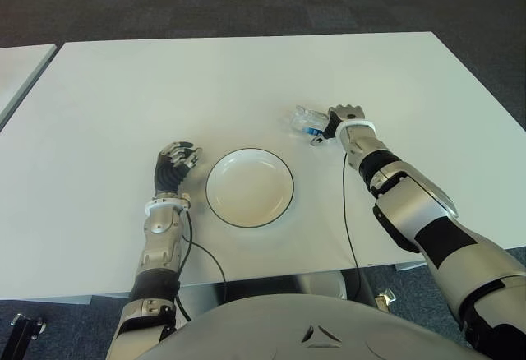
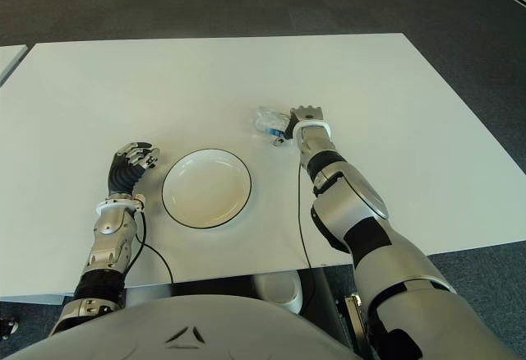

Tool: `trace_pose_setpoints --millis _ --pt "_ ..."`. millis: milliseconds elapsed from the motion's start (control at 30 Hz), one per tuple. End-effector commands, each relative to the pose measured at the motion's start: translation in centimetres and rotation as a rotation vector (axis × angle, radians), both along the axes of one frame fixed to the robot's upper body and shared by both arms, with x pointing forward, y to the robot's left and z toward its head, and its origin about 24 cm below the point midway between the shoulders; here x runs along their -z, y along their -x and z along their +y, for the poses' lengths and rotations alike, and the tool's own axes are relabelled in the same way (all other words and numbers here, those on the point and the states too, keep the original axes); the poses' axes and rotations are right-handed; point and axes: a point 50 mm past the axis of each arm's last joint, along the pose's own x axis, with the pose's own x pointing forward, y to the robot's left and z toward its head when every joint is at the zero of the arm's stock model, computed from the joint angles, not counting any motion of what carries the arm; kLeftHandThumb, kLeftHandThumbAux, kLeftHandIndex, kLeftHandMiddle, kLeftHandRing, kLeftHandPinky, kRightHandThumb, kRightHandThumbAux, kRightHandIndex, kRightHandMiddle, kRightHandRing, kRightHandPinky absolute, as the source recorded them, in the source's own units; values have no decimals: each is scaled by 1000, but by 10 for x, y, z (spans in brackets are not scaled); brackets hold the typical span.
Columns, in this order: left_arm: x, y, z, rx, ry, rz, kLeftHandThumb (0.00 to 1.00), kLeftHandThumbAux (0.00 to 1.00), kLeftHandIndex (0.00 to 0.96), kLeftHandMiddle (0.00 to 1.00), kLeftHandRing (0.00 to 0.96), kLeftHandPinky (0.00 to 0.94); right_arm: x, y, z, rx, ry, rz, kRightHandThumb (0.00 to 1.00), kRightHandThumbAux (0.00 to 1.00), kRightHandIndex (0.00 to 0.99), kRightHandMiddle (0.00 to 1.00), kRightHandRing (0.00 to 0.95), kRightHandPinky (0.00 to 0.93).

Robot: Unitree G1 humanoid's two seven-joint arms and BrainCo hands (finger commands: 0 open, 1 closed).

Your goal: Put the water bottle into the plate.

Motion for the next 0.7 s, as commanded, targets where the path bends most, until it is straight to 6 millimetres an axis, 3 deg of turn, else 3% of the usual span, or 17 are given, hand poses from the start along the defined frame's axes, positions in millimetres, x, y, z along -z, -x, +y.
trace_pose_setpoints --millis 33,700 --pt "9 6 1 -2 26 50 706 715 430 539 528 518 40 29 -23 111 1 165 702 722 436 816 846 887" --pt "7 6 0 -1 25 34 708 714 431 560 538 522 34 25 -21 441 -524 57 694 728 435 873 891 896"
